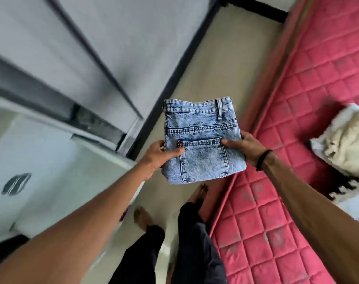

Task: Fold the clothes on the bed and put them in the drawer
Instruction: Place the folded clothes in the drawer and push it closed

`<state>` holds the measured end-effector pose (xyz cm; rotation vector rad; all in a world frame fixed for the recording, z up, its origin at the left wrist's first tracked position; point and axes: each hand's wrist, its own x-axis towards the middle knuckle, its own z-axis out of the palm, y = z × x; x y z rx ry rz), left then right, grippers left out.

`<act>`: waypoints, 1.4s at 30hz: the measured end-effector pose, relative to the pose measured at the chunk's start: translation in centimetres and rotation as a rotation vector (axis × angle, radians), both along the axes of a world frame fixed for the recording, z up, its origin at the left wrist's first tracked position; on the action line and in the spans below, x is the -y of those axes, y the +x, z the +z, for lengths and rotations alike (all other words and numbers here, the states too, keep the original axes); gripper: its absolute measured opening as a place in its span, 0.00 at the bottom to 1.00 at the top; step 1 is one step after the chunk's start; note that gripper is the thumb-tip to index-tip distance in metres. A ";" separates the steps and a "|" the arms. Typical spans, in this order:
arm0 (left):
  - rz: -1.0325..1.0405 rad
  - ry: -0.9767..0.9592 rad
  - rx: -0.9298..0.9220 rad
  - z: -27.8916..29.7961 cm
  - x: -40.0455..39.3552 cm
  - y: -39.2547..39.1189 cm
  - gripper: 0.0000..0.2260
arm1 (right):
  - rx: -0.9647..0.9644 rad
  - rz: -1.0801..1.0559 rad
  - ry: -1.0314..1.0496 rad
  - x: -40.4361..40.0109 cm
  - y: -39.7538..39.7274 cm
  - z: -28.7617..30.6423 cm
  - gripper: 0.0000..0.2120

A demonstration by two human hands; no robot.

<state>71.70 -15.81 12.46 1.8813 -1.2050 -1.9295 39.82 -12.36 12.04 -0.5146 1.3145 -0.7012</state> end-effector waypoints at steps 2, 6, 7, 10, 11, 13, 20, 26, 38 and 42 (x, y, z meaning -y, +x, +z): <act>0.110 -0.038 0.010 1.7 -1.9 5.1 0.33 | -0.007 0.121 0.032 2.3 5.4 0.1 0.22; 0.358 -0.036 0.046 1.6 -7.1 15.4 0.15 | -0.066 0.415 0.060 5.6 17.4 -0.4 0.15; 0.420 -0.034 0.063 1.3 -8.4 17.3 0.14 | -0.071 0.475 0.069 6.0 19.9 -0.6 0.12; 0.629 0.026 0.103 -0.3 -12.2 22.9 0.13 | -0.091 0.682 0.093 6.8 27.7 -1.9 0.09; 0.707 0.047 0.107 -1.0 -13.4 24.7 0.14 | -0.087 0.742 0.103 7.0 30.4 -2.7 0.09; 0.824 0.095 0.121 -2.3 -15.1 26.9 0.23 | -0.112 0.810 0.118 7.2 34.3 -3.6 0.12; 1.012 0.199 0.145 -11.0 -17.8 33.9 0.19 | -0.204 0.944 0.176 7.0 45.6 -10.9 0.16; 1.037 0.253 0.141 -18.6 -17.9 36.6 0.08 | -0.345 0.979 0.114 5.5 50.4 -20.7 0.40; 0.716 0.208 0.458 -20.9 -15.4 34.6 0.37 | -0.584 1.057 -0.038 6.7 48.9 -21.2 0.45; 0.628 0.181 0.452 -16.5 -11.0 32.7 0.27 | -0.566 1.095 -0.131 7.3 47.1 -16.9 0.42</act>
